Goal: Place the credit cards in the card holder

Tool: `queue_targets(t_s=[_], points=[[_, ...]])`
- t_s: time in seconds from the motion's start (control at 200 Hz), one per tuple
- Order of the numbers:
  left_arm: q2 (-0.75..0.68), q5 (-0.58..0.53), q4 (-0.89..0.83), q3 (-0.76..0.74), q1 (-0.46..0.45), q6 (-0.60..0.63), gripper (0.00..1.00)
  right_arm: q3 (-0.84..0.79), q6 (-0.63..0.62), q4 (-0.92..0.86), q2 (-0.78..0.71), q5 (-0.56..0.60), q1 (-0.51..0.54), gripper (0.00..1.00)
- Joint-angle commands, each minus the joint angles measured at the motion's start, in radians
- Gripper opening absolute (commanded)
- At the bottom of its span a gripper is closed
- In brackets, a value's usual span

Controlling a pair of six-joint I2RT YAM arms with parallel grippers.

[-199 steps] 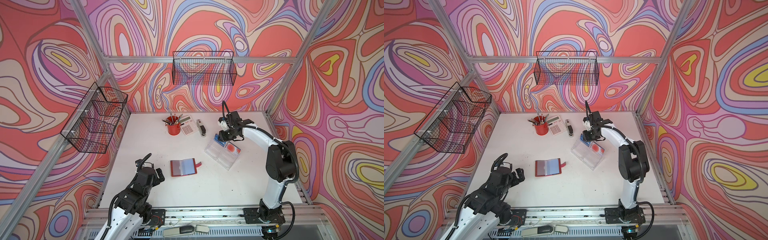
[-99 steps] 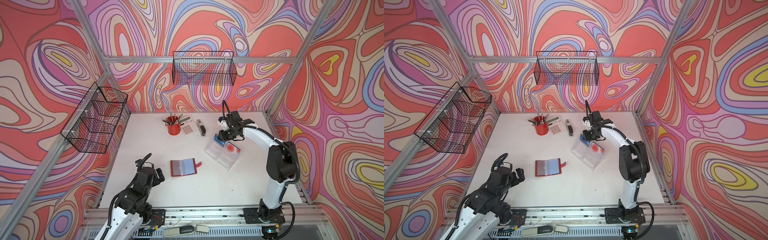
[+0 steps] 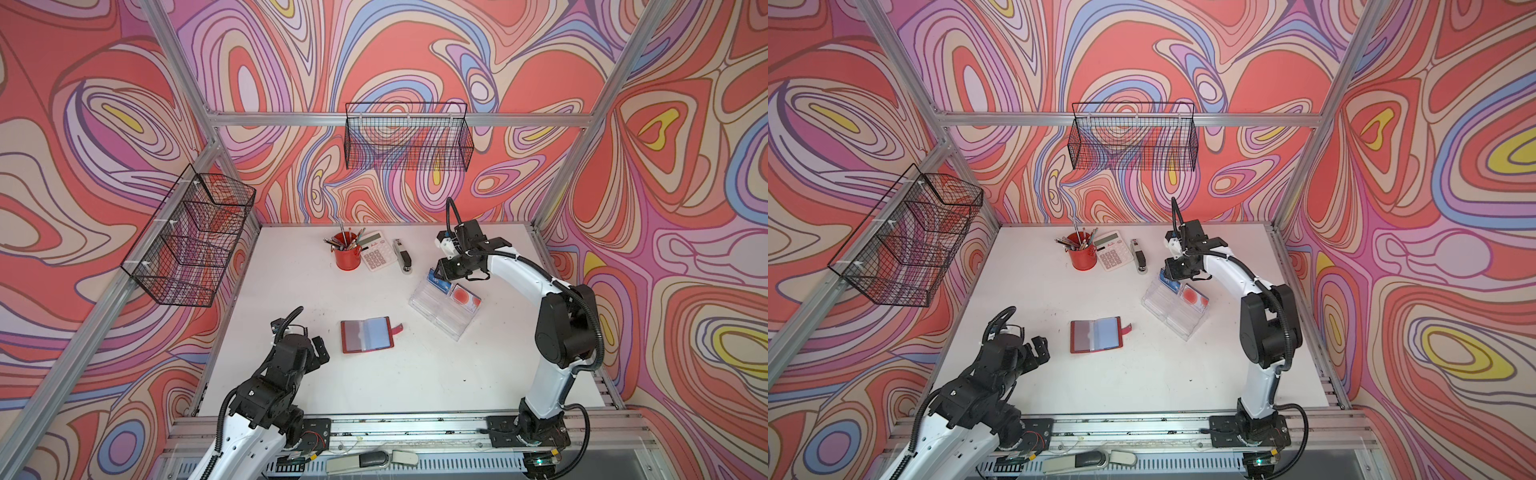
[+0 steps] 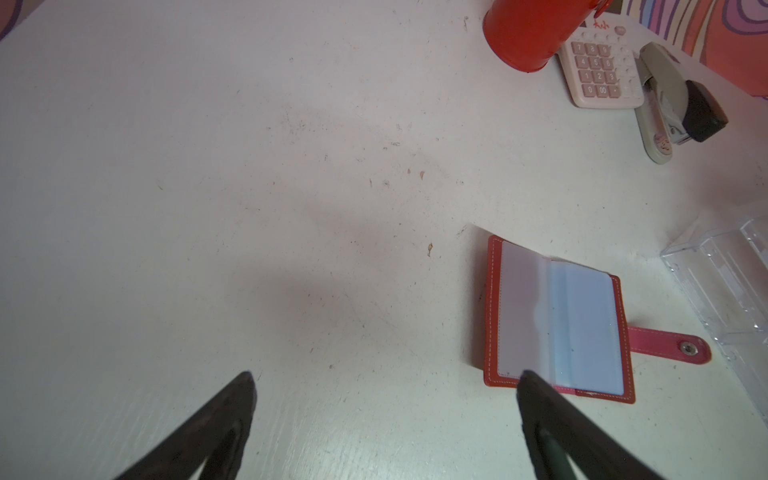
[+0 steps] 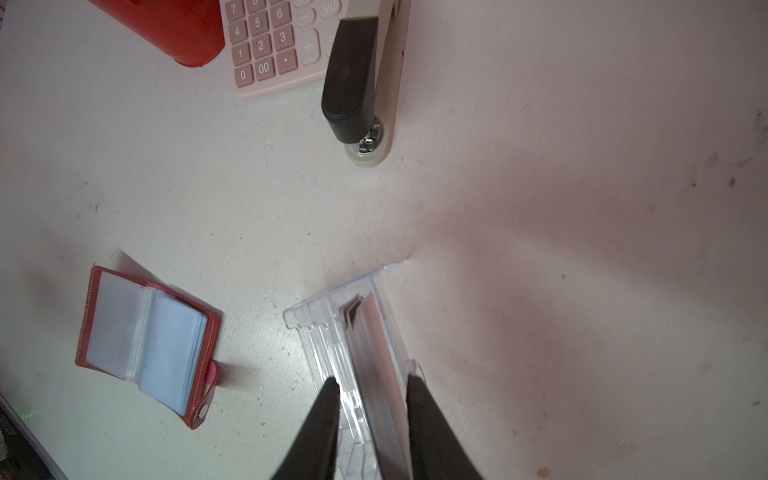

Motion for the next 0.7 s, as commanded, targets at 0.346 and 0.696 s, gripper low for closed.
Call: queue_targets(t_s=[0.346, 0.696], points=[[0.004, -0.018, -0.004, 0.006, 0.005, -0.003, 1.00, 0.017, -0.021, -0.030, 0.042, 0.102, 0.016, 0.23], [0.005, -0.021, -0.004, 0.007, 0.005, -0.003, 1.00, 0.009, 0.034, -0.018, 0.050, 0.198, 0.015, 0.05]])
